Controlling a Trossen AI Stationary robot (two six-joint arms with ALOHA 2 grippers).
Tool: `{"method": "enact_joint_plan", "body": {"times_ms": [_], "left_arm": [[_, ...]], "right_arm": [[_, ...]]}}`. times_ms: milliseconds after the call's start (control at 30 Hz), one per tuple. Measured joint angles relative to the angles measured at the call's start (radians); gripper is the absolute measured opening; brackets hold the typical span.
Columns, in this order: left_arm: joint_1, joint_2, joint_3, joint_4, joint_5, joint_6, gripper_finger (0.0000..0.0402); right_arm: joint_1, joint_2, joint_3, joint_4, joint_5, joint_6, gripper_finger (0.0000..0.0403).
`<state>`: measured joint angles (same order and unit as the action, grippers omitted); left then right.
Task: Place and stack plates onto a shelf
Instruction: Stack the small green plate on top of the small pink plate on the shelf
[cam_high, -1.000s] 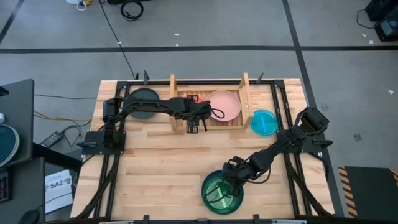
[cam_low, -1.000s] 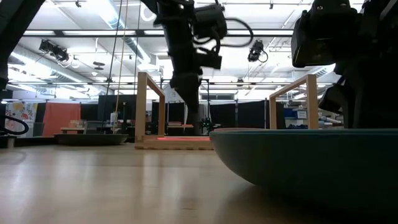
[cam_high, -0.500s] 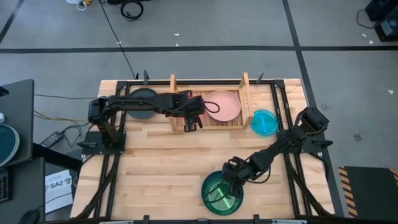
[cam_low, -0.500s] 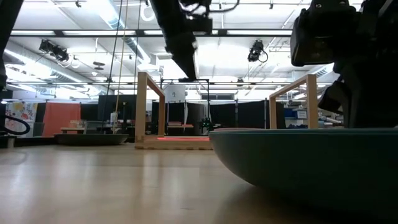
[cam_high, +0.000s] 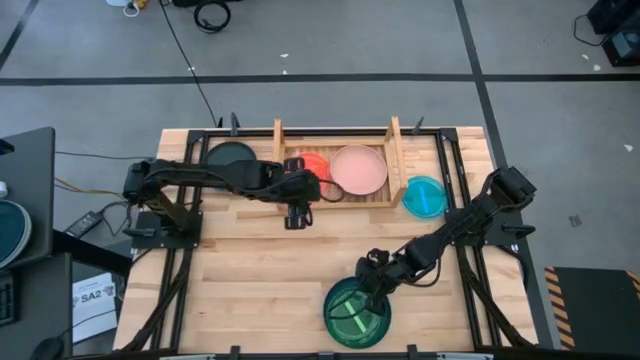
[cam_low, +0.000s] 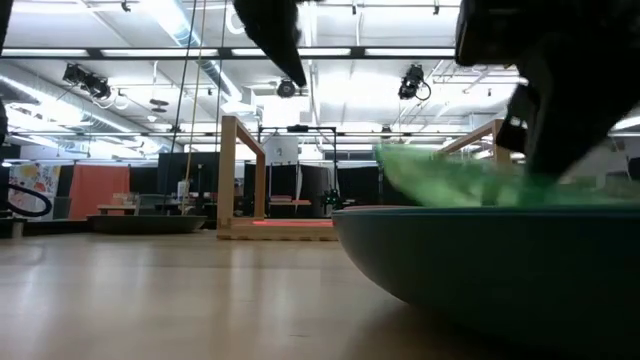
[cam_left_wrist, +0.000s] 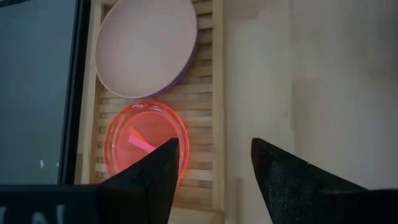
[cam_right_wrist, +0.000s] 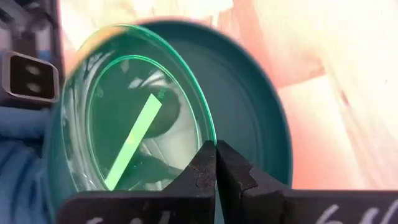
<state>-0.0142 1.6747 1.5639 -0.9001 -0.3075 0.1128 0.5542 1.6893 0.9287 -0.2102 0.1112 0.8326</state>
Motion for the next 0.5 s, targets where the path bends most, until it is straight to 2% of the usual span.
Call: {"method": "enact_joint_plan", "body": {"times_ms": [267,500], "left_arm": [[-0.067,-0.142,0.000,-0.101,-0.004,-0.132,0.0206],[-0.171,-0.286,0.000,-0.173,-0.007,-0.227,0.0206]], "right_arm": [[-0.027,-0.105,0.000,0.000,0.027,-0.027,0.0005],[-0.082,-0.196,0.000,0.004,0.055,-0.054,0.0005]]}}
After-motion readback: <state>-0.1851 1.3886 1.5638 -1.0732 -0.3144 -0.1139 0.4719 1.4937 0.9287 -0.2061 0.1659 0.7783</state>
